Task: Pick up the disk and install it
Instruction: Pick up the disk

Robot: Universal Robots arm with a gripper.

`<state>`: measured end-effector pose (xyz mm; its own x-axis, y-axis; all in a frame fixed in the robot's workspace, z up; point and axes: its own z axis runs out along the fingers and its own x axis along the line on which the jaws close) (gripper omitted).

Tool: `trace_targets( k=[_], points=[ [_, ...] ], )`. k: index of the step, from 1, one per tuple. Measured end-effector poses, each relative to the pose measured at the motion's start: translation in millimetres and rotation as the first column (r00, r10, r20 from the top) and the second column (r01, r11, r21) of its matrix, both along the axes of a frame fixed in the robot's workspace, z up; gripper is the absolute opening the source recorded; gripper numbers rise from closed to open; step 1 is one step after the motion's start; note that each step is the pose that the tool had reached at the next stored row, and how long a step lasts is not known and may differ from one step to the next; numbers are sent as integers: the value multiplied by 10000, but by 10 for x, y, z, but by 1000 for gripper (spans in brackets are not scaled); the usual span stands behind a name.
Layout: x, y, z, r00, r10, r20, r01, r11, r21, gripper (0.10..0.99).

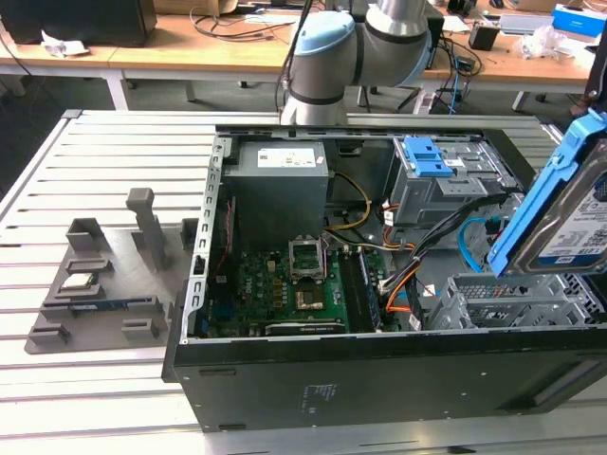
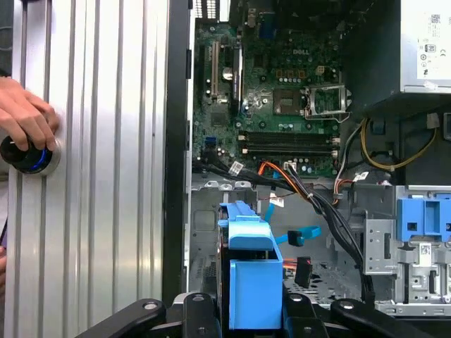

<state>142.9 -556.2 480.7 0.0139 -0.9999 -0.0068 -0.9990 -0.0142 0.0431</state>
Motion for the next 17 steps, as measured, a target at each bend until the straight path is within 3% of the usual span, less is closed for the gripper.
trace_targets(
  k=[6,17],
  points=[
    [-186,-1,-8,10000,-1,0,1,10000,1,365],
    [-202,0,-8,10000,0,0,0,10000,-1,365]
  ],
)
